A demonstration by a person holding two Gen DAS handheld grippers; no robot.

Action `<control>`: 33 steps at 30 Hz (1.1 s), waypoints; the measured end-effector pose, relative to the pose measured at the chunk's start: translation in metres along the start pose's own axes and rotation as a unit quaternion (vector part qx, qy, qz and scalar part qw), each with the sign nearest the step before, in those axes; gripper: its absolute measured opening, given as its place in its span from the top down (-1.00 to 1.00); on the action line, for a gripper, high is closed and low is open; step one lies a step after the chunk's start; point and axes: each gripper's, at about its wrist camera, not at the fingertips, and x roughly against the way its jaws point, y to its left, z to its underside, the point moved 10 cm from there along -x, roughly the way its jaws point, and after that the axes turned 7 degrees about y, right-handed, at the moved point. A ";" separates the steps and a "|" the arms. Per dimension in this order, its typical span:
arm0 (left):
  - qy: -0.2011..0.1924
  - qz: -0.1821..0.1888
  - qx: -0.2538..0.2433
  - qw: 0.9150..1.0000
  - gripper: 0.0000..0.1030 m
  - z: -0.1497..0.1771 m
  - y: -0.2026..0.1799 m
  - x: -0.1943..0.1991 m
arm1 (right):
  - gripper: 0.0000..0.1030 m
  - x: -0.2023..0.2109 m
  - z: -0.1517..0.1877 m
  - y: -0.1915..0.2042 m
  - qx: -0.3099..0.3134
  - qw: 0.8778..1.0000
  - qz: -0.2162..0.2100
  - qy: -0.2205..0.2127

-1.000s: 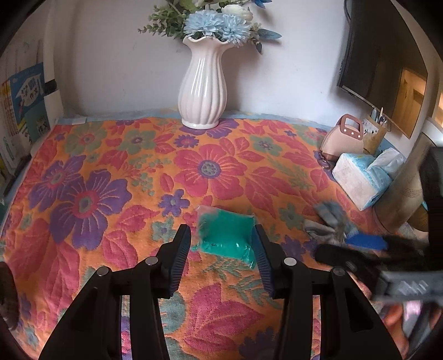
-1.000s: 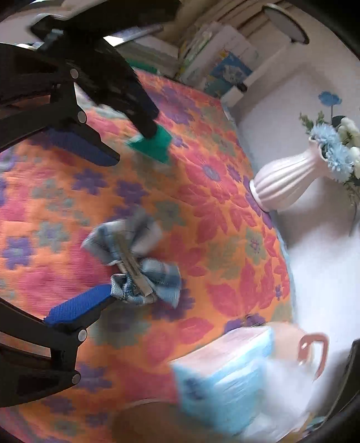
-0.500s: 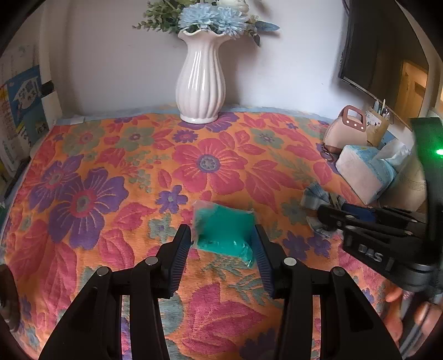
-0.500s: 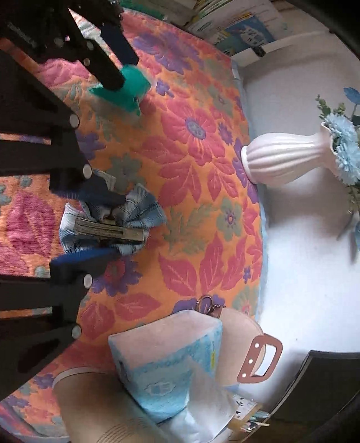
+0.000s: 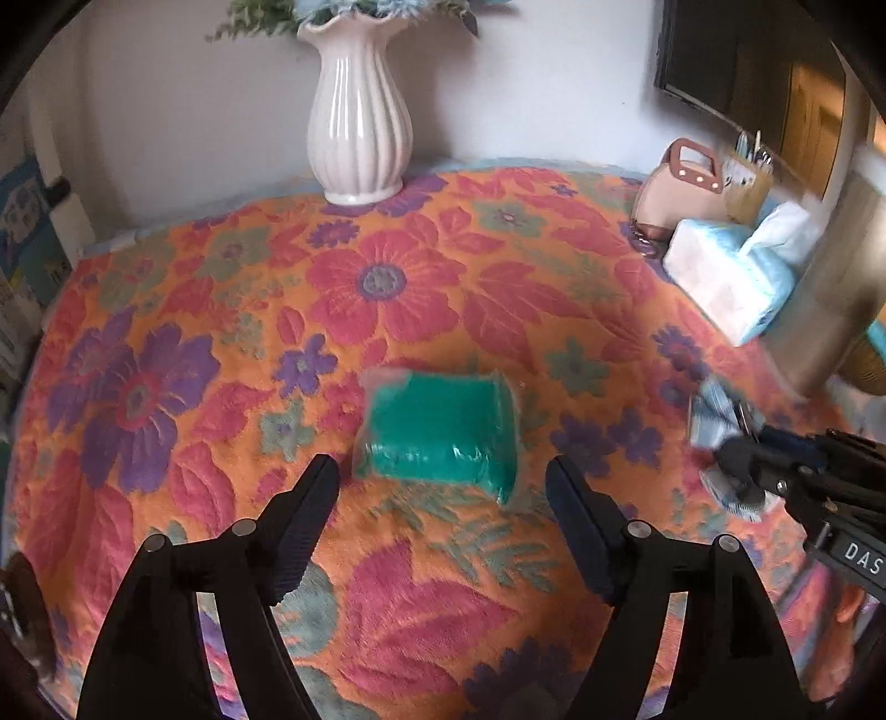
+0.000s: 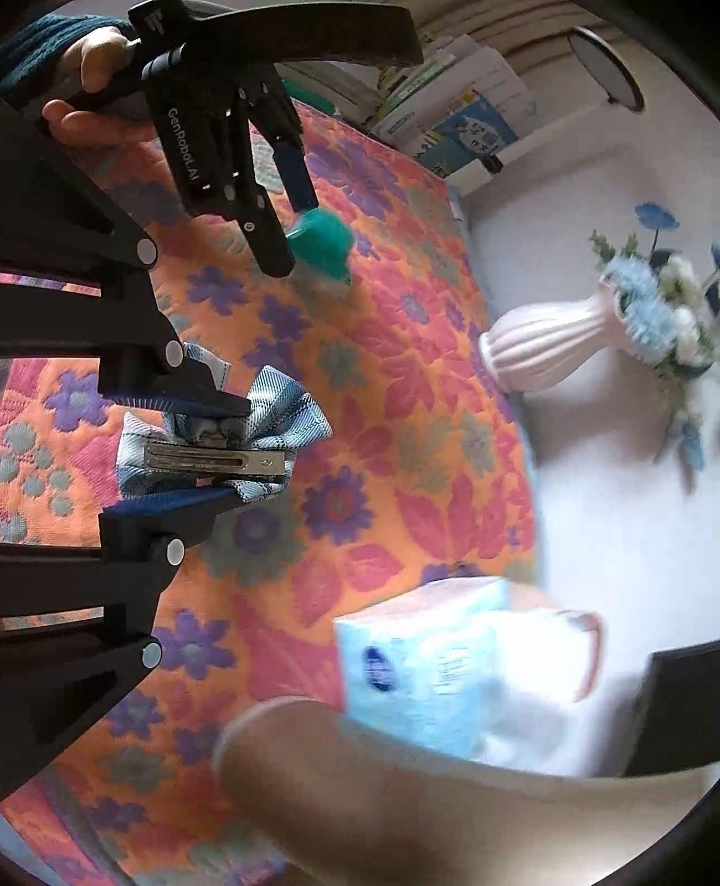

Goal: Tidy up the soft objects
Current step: 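Carry the green packet and plaid bow to the brown bowl and open both grippers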

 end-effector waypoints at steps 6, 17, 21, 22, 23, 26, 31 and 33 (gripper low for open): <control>-0.005 0.027 0.035 0.999 0.06 -0.001 0.010 0.001 | 0.54 -0.001 0.003 -0.003 -0.009 1.000 -0.017 -0.006; -0.054 0.075 -0.031 0.995 0.10 -0.010 -0.069 0.051 | 0.54 0.061 0.015 -0.017 -0.019 1.000 -0.006 -0.022; -0.069 0.116 -0.068 0.989 0.10 -0.015 -0.124 0.074 | 0.54 0.088 0.026 -0.045 -0.054 0.998 -0.021 -0.006; -0.072 0.124 -0.079 0.986 0.10 -0.016 -0.137 0.080 | 0.54 0.093 0.029 -0.052 -0.063 0.998 -0.031 0.003; -0.076 0.130 -0.089 0.985 0.10 -0.016 -0.149 0.086 | 0.54 0.098 0.030 -0.057 -0.070 0.997 -0.038 0.003; -0.082 0.162 -0.119 0.976 0.10 -0.014 -0.187 0.106 | 0.54 0.127 0.034 -0.087 -0.100 0.994 -0.044 -0.014; -0.103 0.217 -0.173 0.955 0.10 -0.012 -0.254 0.150 | 0.54 0.180 0.037 -0.139 -0.137 0.989 -0.026 -0.056; -0.109 0.229 -0.188 0.949 0.10 -0.016 -0.280 0.161 | 0.54 0.197 0.036 -0.158 -0.153 0.985 -0.022 -0.075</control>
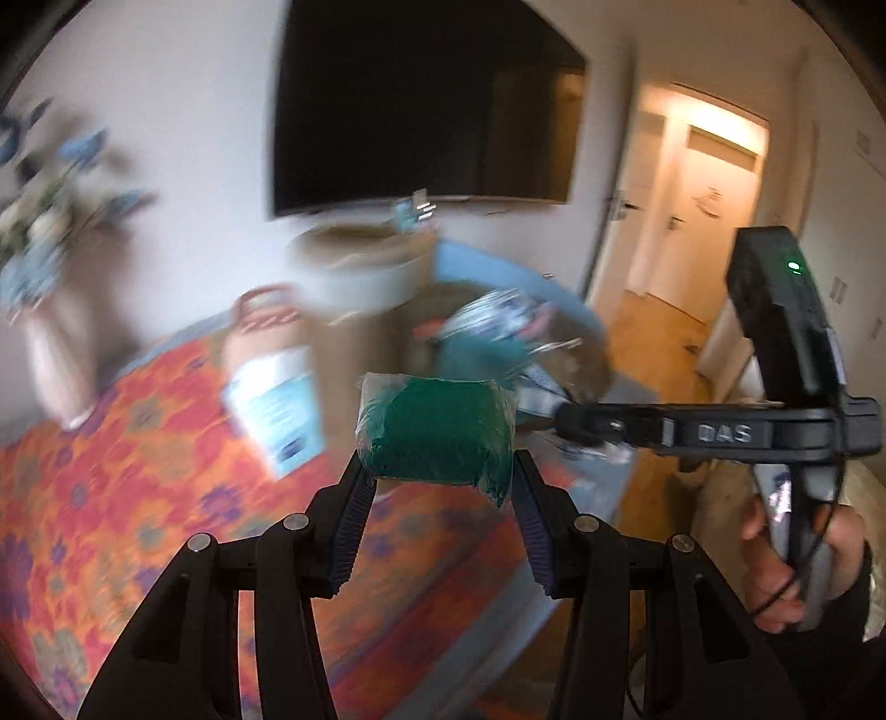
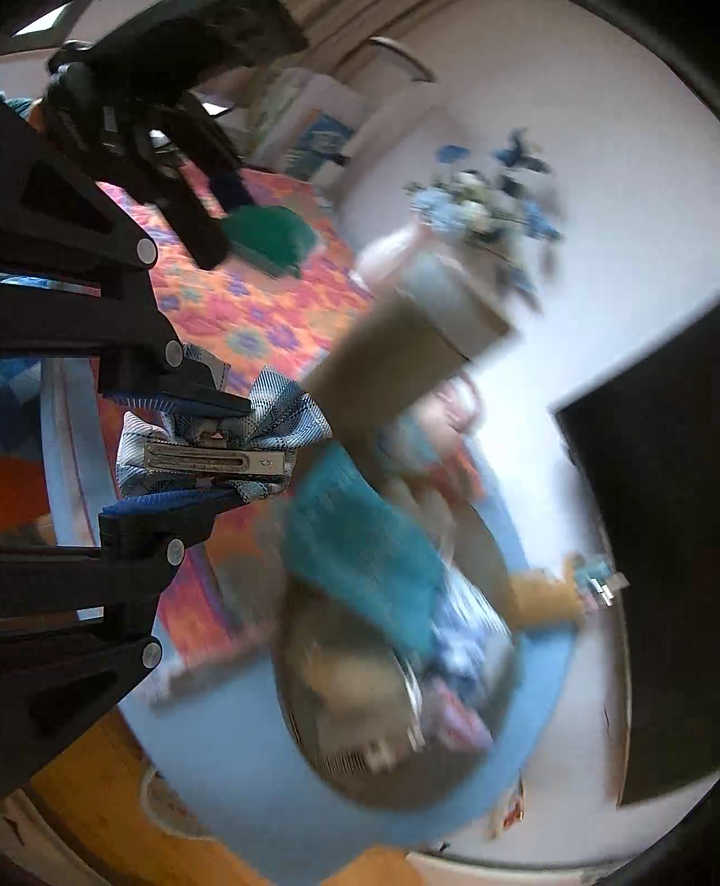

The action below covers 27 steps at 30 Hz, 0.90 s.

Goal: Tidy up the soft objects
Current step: 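Carry the green packet and plaid bow to the brown bowl and open both grippers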

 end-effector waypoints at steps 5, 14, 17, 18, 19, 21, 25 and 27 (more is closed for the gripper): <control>-0.008 -0.003 -0.017 1.000 0.10 -0.034 -0.038 -0.023 | 0.54 0.032 -0.032 -0.038 -0.026 0.998 0.026 -0.050; -0.001 -0.046 0.036 0.998 0.10 -0.088 -0.052 -0.095 | 0.54 0.025 -0.132 -0.103 -0.094 0.994 -0.026 -0.059; 0.023 -0.040 0.054 0.997 0.10 -0.100 -0.046 -0.124 | 0.54 0.018 -0.164 -0.117 -0.098 0.993 -0.030 -0.056; 0.033 -0.026 0.058 0.997 0.10 -0.100 -0.047 -0.132 | 0.54 0.013 -0.174 -0.122 -0.102 0.993 -0.018 -0.052; 0.035 -0.019 0.062 0.997 0.10 -0.102 -0.045 -0.138 | 0.54 0.005 -0.185 -0.130 -0.105 0.993 -0.001 -0.045; 0.023 -0.047 0.054 0.997 0.10 -0.109 -0.041 -0.145 | 0.54 -0.015 -0.197 -0.141 -0.107 0.994 0.017 -0.020; 0.015 -0.087 0.056 0.995 -0.05 -0.116 -0.031 -0.160 | 0.53 -0.052 -0.215 -0.167 -0.117 0.992 0.049 0.015; 0.008 -0.108 0.051 0.993 -0.36 -0.119 -0.026 -0.164 | 0.43 -0.061 -0.216 -0.177 -0.115 0.991 0.071 0.025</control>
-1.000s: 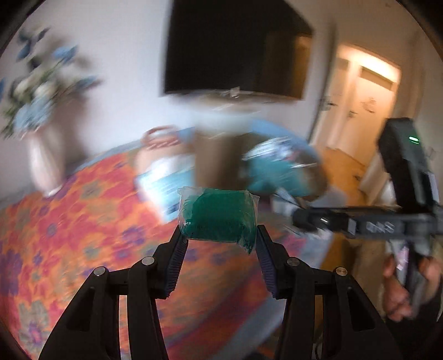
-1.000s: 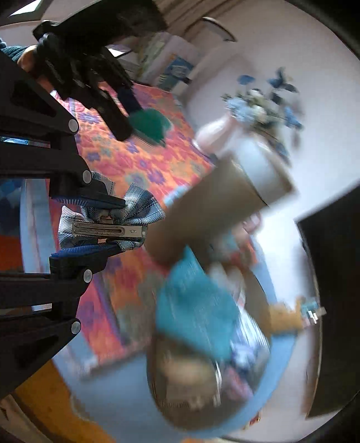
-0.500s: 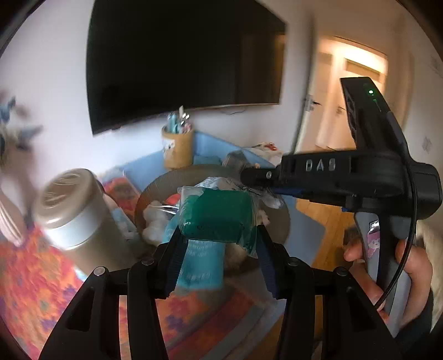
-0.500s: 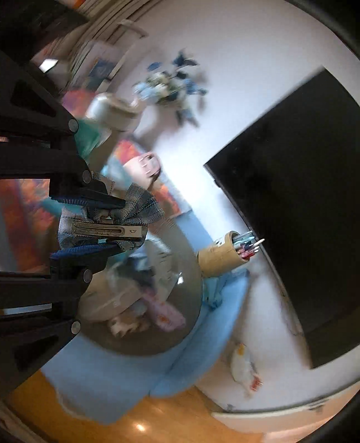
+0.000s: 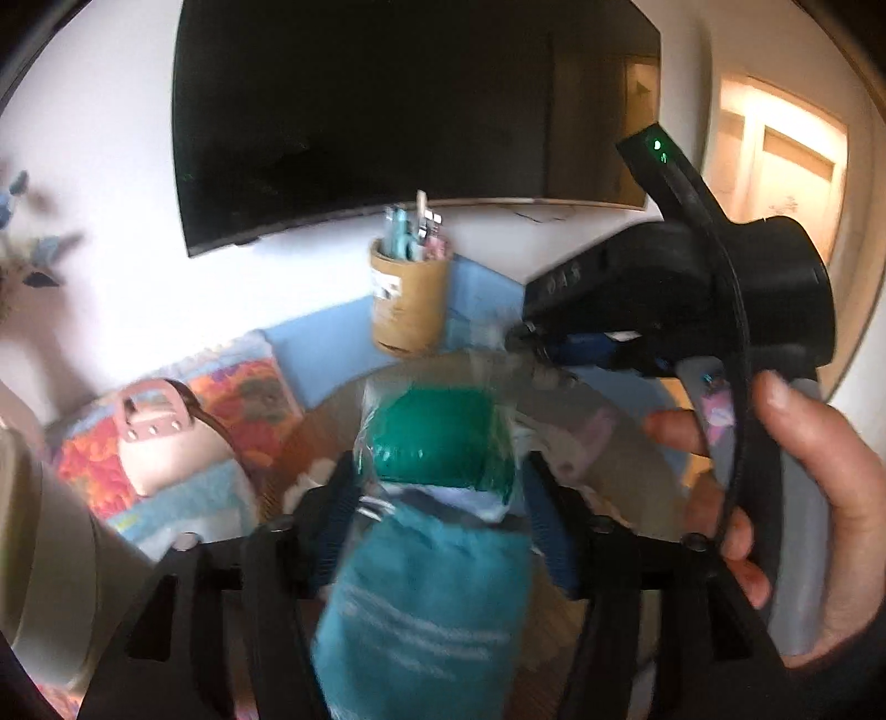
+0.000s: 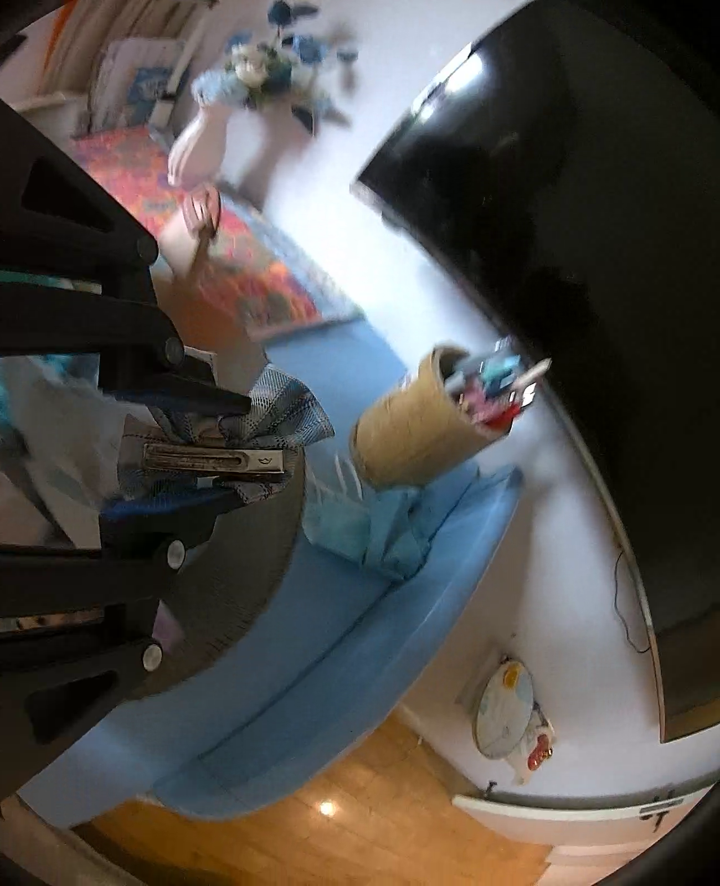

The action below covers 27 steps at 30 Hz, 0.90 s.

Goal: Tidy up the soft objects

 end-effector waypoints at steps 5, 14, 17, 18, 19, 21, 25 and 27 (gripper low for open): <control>0.008 0.018 -0.004 1.000 -0.81 0.000 -0.001 0.000 | -0.16 0.004 0.004 -0.005 0.019 1.000 0.004 0.001; -0.019 0.061 -0.023 0.998 -0.82 0.030 -0.042 0.050 | -0.21 0.068 0.032 -0.009 -0.002 0.997 -0.046 -0.058; -0.033 0.074 -0.057 0.995 -0.82 0.053 -0.058 0.082 | -0.21 0.092 0.048 -0.003 0.000 0.995 -0.063 -0.074; -0.041 0.075 -0.071 0.994 -0.82 0.060 -0.062 0.094 | -0.21 0.106 0.058 -0.001 -0.002 0.994 -0.074 -0.085; -0.051 0.068 -0.083 0.993 -0.82 0.066 -0.063 0.105 | -0.24 0.113 0.064 0.001 -0.002 0.993 -0.081 -0.091; -0.067 0.056 -0.103 0.991 -0.82 0.079 -0.060 0.126 | -0.24 0.128 0.080 0.007 0.000 0.990 -0.094 -0.103; -0.088 0.034 -0.132 0.987 -0.83 0.105 -0.037 0.163 | -0.31 0.144 0.124 0.027 0.013 0.986 -0.115 -0.118; -0.089 0.017 -0.138 0.986 -0.83 0.121 -0.013 0.179 | -0.38 0.142 0.148 0.043 0.033 0.985 -0.122 -0.117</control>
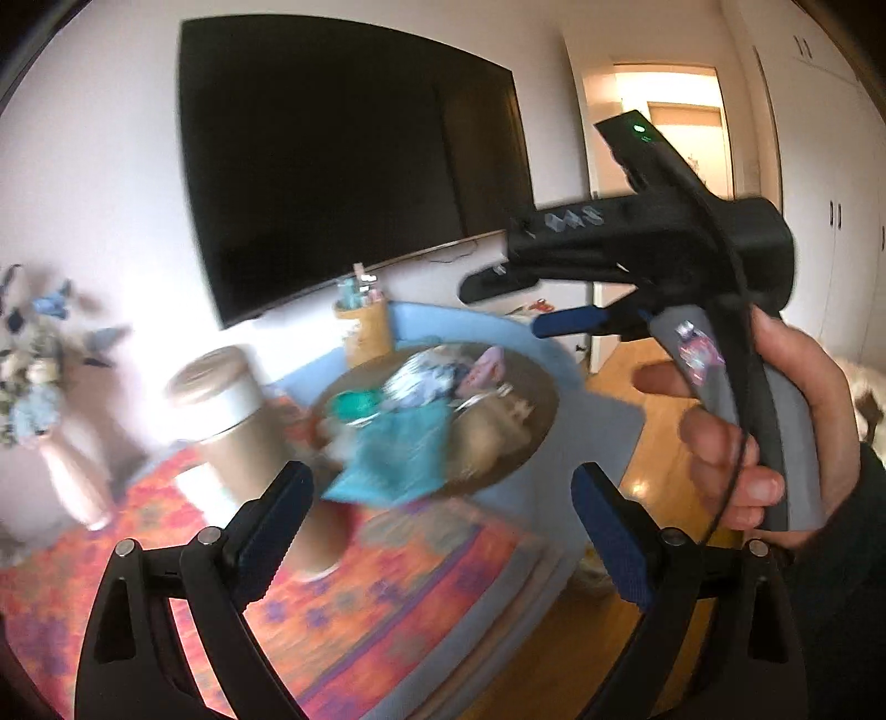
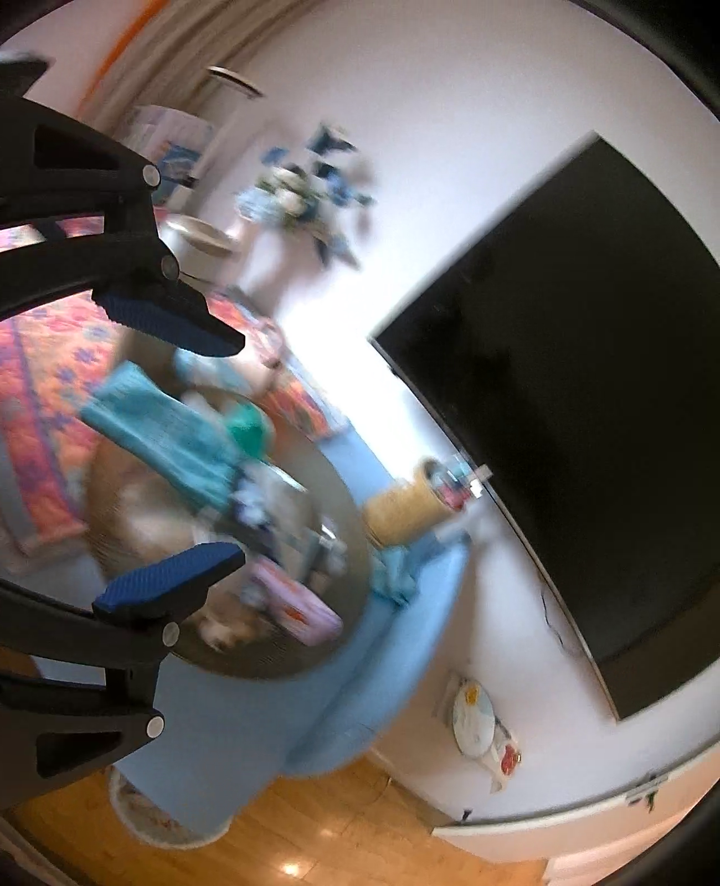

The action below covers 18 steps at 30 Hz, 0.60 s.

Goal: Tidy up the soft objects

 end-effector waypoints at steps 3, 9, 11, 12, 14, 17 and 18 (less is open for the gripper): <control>0.007 -0.032 0.015 0.999 -0.83 0.027 0.038 0.020 | -0.56 -0.005 0.042 0.046 0.085 0.996 0.001 0.000; 0.028 -0.141 0.124 0.982 -0.83 0.087 0.170 0.064 | -0.67 -0.032 0.117 0.185 0.264 0.964 -0.035 0.007; 0.026 -0.198 0.156 0.967 -0.83 0.099 0.222 0.082 | -0.71 -0.046 0.135 0.233 0.304 0.950 -0.062 0.016; 0.025 -0.227 0.178 0.957 -0.89 0.106 0.250 0.089 | -0.86 -0.056 0.143 0.254 0.323 0.944 -0.064 0.016; 0.031 -0.274 0.206 0.939 -0.98 0.123 0.292 0.089 | -1.00 -0.081 0.157 0.289 0.351 0.935 -0.050 0.005; 0.049 -0.321 0.225 0.919 -0.98 0.157 0.347 0.073 | -1.00 -0.126 0.172 0.320 0.375 0.927 -0.002 -0.010; 0.053 -0.325 0.229 0.916 -0.98 0.167 0.360 0.062 | -1.00 -0.143 0.176 0.324 0.379 0.925 0.019 -0.018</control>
